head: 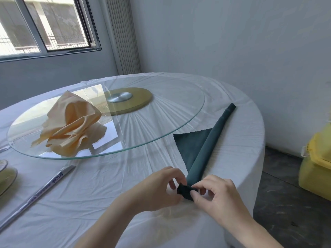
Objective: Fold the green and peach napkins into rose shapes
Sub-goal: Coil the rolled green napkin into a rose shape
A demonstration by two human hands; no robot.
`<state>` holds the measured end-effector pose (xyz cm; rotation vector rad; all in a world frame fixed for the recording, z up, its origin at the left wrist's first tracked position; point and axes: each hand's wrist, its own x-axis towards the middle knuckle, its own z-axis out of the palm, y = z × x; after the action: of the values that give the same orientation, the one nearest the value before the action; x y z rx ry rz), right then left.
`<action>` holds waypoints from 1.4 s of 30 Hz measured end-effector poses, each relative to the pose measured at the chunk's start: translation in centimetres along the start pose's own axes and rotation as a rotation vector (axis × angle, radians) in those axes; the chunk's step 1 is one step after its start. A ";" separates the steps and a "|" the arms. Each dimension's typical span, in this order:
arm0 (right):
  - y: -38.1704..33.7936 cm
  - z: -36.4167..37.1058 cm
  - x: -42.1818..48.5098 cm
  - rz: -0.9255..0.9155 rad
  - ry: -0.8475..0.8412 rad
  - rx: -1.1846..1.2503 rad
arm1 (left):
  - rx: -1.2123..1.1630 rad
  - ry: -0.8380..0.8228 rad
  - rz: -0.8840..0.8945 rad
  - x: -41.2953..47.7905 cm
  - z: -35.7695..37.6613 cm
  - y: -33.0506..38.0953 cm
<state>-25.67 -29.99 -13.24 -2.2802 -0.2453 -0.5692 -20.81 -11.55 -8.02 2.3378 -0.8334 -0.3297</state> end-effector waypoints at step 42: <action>0.4 -1.9 0.7 0.050 -0.109 -0.006 | -0.103 0.057 -0.047 1.9 0.5 0.2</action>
<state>-25.52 -31.70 -12.00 -2.3197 -0.2394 -0.4208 -19.66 -13.12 -8.32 2.2630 -0.7184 -0.3165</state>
